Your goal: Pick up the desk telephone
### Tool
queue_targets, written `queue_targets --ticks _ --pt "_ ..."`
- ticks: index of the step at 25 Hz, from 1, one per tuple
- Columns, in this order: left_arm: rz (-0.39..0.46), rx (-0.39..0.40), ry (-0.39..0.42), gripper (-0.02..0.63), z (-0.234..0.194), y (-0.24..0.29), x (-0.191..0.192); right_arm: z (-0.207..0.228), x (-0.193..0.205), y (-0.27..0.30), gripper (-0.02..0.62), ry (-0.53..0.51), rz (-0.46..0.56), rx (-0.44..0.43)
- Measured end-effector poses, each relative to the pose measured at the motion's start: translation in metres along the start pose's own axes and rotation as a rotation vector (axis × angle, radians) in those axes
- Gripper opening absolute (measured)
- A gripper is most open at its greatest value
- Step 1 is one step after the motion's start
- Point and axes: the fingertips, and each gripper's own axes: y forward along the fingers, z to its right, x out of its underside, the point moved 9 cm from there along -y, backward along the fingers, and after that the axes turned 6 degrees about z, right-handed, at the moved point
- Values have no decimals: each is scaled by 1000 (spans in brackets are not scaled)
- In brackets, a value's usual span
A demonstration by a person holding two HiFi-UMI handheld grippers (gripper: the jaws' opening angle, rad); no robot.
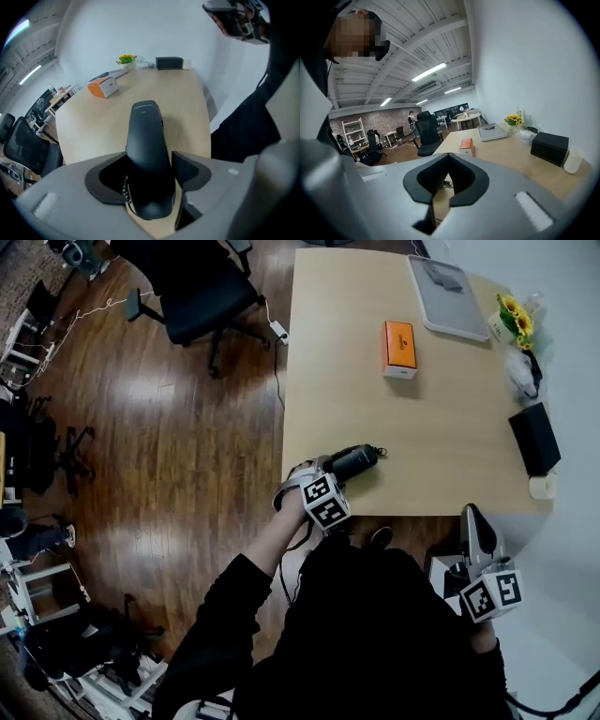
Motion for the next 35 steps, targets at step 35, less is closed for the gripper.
queue_targets --ticks 35 --pt "561 -559 -517 261 -51 -180 -111 73 -43 114 2 75 86 -212"
